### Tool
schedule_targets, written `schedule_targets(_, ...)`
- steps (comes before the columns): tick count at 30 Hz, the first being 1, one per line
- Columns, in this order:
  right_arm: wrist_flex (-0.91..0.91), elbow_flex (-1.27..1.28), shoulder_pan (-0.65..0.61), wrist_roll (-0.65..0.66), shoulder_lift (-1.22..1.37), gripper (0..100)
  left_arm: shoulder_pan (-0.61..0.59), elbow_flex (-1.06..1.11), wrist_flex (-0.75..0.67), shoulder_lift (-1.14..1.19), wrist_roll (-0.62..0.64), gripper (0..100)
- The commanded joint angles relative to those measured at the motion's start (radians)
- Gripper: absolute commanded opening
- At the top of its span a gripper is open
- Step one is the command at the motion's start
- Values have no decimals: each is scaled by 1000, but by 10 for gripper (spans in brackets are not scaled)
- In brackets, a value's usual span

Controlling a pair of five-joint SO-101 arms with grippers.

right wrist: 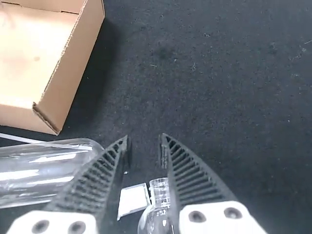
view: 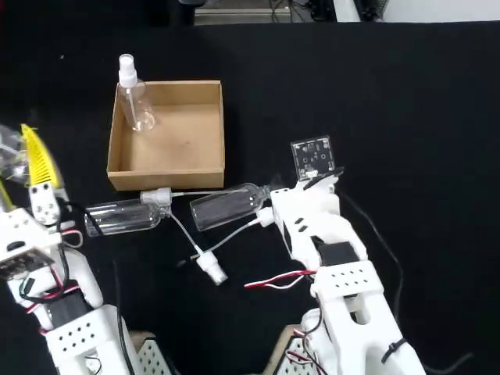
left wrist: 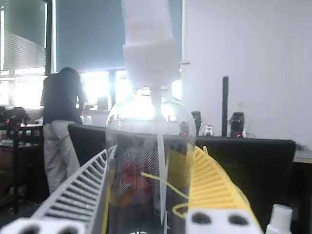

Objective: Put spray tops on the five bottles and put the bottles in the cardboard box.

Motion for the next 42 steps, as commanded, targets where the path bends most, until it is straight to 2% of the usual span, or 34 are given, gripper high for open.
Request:
schedule_targets(1,-23,-4,-8,2,-39,81,-77,-111,-60,216,3,36)
schedule_targets(6,-23,-4,-8,5,-39,80,-157,-300,-60,543,3,36)
schedule_targets(11,-23,-4,-8,6,-39,80,-229,-380,-60,750,3,36)
schedule_targets(26,-25,-4,-8,8,-41,80,-245,-394,-72,1014,3,36)
schedule_targets(29,-25,-4,-8,8,-41,80,-285,-417,-206,1086,3,36)
schedule_targets(33,-25,-4,-8,8,-41,80,-323,-395,-519,1263,-3,36)
schedule_targets(36,-26,-4,-8,8,-41,80,-332,-363,-723,1409,-69,36)
schedule_targets(42,-28,-4,-8,8,-41,80,-334,-367,-1023,1694,-115,36)
